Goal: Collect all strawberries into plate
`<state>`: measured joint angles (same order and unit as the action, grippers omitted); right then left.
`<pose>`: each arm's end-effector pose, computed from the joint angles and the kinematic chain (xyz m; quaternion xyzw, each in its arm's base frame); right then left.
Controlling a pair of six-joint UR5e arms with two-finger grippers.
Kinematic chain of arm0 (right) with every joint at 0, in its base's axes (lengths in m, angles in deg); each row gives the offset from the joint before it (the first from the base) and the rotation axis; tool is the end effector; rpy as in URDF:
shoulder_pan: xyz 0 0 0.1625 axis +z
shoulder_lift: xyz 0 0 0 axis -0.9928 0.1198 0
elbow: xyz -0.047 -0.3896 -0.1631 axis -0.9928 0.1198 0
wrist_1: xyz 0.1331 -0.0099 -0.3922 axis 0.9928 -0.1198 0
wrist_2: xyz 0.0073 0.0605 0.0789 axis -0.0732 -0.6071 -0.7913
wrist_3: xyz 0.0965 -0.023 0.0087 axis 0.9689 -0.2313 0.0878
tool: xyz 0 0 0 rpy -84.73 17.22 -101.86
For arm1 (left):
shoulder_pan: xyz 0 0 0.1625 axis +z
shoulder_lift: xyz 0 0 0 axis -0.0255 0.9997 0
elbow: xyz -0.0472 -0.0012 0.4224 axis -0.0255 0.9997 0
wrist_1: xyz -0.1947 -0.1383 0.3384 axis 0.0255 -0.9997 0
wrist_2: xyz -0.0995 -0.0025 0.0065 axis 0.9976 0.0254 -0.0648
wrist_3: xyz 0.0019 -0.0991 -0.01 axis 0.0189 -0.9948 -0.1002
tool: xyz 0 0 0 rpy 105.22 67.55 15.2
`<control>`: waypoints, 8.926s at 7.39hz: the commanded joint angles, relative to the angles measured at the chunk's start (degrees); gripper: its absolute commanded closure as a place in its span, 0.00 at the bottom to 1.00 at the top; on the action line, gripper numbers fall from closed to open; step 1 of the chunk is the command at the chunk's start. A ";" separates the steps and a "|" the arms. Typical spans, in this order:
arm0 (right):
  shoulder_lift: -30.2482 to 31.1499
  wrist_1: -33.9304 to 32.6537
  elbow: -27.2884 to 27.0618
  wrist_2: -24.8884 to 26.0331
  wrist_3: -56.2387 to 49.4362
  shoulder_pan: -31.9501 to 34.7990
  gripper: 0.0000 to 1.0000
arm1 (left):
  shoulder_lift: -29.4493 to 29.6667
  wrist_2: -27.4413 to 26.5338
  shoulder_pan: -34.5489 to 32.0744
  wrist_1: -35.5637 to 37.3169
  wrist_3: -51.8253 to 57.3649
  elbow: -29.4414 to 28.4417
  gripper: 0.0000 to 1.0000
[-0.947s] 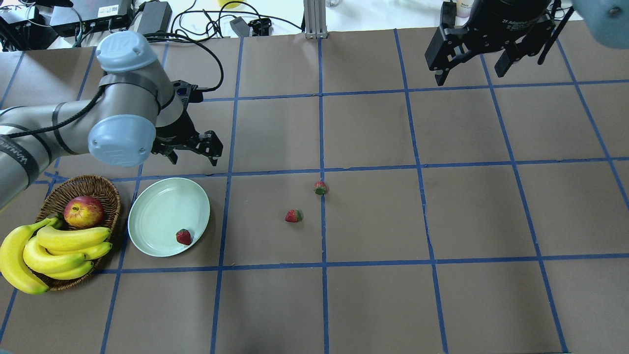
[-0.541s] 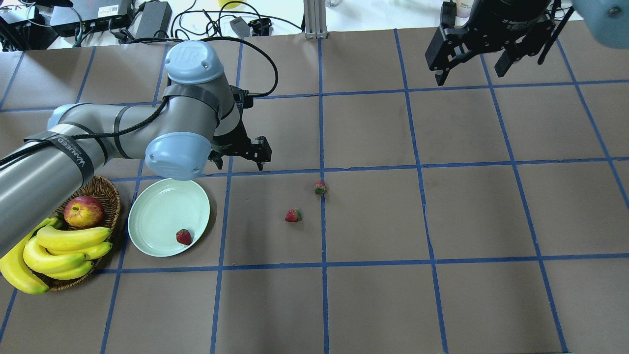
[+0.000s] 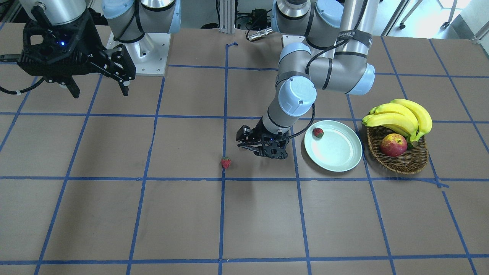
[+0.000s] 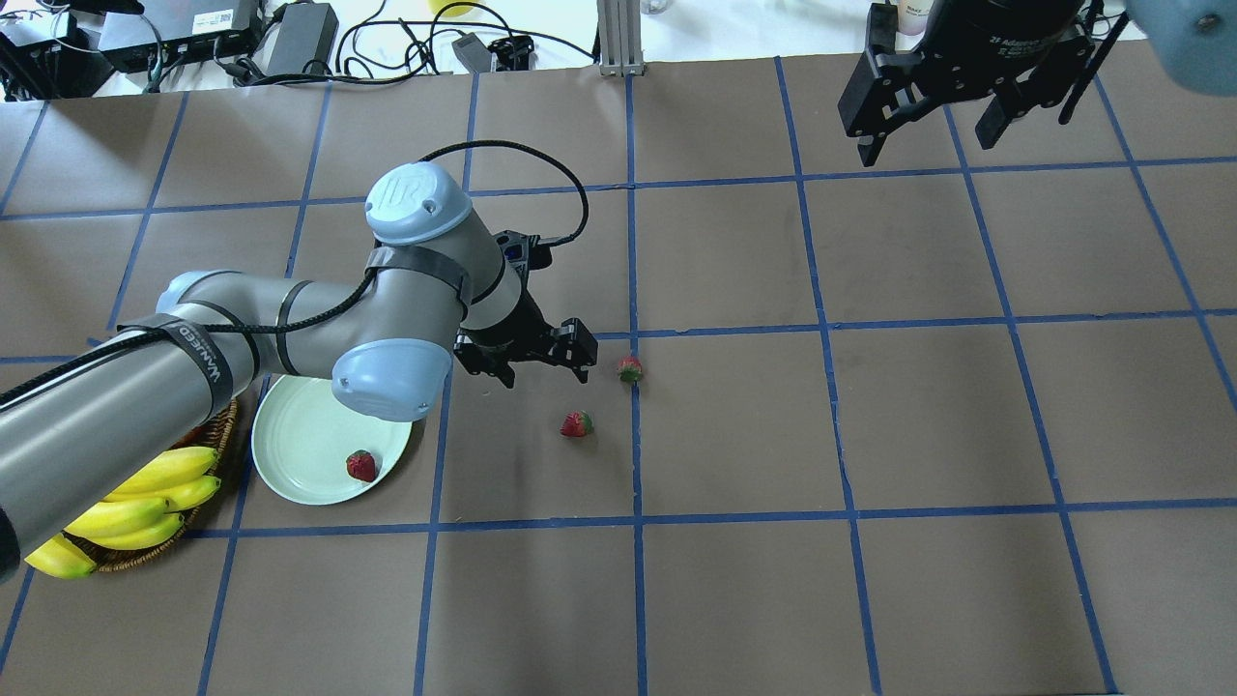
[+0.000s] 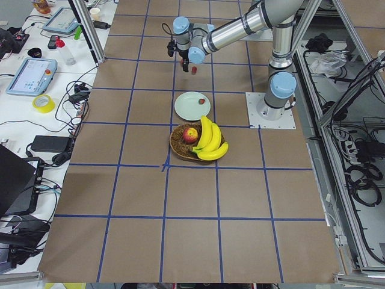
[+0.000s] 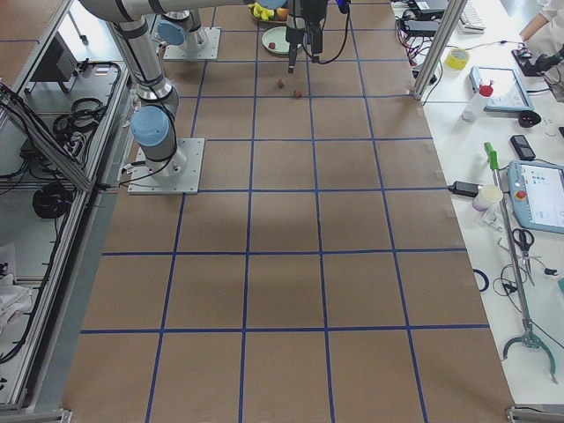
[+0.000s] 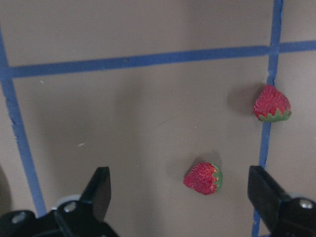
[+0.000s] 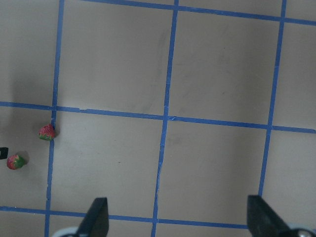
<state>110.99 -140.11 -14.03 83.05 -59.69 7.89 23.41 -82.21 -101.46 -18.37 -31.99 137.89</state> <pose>0.1401 -0.5070 0.5378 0.0518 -0.9977 0.0411 0.0128 -0.2436 -0.4795 0.2093 -0.0266 -0.9922 -0.0460 0.1125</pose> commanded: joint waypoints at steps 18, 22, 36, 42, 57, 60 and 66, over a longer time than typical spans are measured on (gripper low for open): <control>-0.27 -0.07 -0.35 -0.42 -1.15 0.05 0.00 | 0.45 -10.22 22.95 -26.40 12.55 -12.34 1.00; -0.09 -1.13 -1.49 -0.42 -1.15 -0.04 0.00 | 1.15 -12.15 28.71 -25.53 15.83 -7.66 0.96; -0.09 -2.80 -2.46 -0.33 -1.15 -0.04 0.00 | 5.53 0.16 -2.02 -3.75 -12.03 -11.08 0.00; -0.01 -2.80 -2.64 -0.42 -1.15 -0.04 0.00 | 11.87 -0.73 -8.73 5.32 -18.62 -9.15 0.27; -0.01 -2.80 -2.72 -0.51 -1.15 -0.04 0.00 | -0.51 -18.75 21.33 -21.04 6.25 -7.31 0.32; -0.01 -2.80 -2.72 -0.60 -1.15 0.05 0.00 | -0.69 -21.10 23.86 -20.25 6.25 -11.32 0.00; -0.01 -2.80 -2.72 -0.60 -1.15 0.13 0.00 | -3.93 -21.82 24.24 -20.95 10.29 -16.51 0.00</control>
<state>110.97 -142.91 -16.76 82.47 -60.85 7.96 20.72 -104.17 -76.64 -39.23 -22.69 122.92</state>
